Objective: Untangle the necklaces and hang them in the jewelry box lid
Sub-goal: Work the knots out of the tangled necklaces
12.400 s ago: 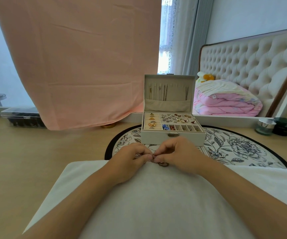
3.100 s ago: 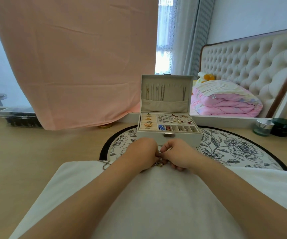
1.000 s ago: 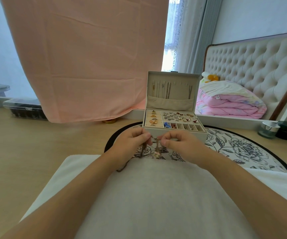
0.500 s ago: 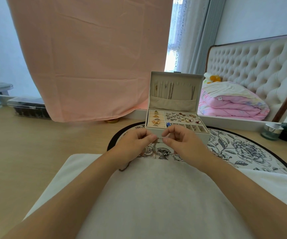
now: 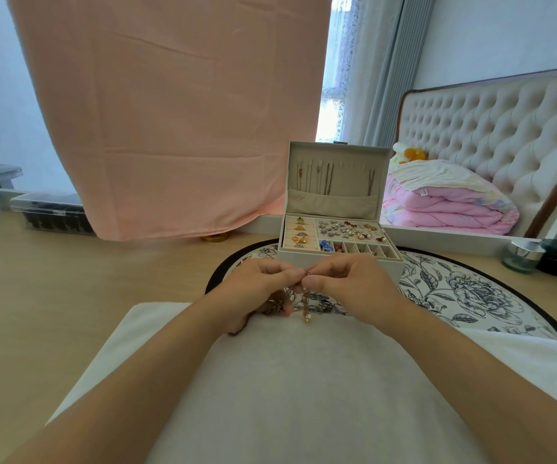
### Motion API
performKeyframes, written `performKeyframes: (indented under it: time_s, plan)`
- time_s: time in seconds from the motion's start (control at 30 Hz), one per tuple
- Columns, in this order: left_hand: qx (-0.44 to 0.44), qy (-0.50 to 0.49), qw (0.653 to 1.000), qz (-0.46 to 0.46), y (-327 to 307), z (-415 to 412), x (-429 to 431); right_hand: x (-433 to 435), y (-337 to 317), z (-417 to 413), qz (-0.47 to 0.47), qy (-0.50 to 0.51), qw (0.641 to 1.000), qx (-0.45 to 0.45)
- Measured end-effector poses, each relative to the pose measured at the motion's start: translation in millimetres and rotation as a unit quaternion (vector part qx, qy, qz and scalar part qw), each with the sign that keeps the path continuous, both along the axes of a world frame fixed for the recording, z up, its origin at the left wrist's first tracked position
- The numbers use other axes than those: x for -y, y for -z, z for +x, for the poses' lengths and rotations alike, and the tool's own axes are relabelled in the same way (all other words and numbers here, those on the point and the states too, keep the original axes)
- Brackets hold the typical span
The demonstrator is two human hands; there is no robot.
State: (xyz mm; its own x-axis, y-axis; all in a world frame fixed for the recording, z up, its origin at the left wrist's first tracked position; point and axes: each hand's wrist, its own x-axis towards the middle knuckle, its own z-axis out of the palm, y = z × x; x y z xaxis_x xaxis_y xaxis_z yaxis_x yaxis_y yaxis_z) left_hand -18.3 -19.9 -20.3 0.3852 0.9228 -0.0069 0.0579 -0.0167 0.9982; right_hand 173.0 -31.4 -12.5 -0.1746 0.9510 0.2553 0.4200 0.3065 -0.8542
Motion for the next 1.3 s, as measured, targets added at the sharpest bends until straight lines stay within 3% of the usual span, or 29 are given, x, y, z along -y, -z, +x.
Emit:
performKeyframes:
  time_s: [0.27, 0.37, 0.5, 0.67, 0.77, 0.9, 1.13, 1.23, 1.3]
  plan:
    - [-0.085, -0.033, 0.991, 0.096, 2.5, -2.8, -2.2, -2.1, 2.8, 3.8, 0.008, 0.061, 0.995, 0.078]
    - [-0.091, -0.025, 0.991, 0.098, 3.9, -3.4, -5.4, -2.2, 0.1, 3.5, -0.004, 0.071, 0.997, 0.03]
    - [-0.017, -0.01, 0.999, 0.03, 8.6, -3.1, -12.3, -7.1, 5.0, 2.3, -0.082, 0.048, 0.995, -0.033]
    - [0.042, -0.024, 0.999, -0.003, 7.8, 5.8, -13.6, -5.7, 9.9, 1.2, -0.113, 0.009, 0.991, 0.067]
    - [0.081, -0.016, 0.996, -0.021, 3.4, 6.7, -12.1, -6.8, 12.6, -0.2, -0.128, 0.001, 0.989, 0.075]
    - [0.127, 0.069, 0.988, -0.056, 0.1, 0.4, -7.5, -5.3, 10.8, -1.1, -0.113, -0.024, 0.993, 0.035]
    - [0.041, 0.097, 0.994, -0.015, 1.6, -12.2, -10.9, -8.7, 11.9, 4.6, -0.087, -0.02, 0.996, -0.009]
    - [0.107, 0.077, 0.991, -0.018, -3.2, -11.8, -8.3, -8.2, 13.5, 7.7, -0.062, -0.039, 0.997, 0.03]
    - [0.174, 0.081, 0.981, -0.031, -8.0, -13.0, -7.4, -7.2, 15.1, 10.4, -0.026, -0.042, 0.993, 0.104]
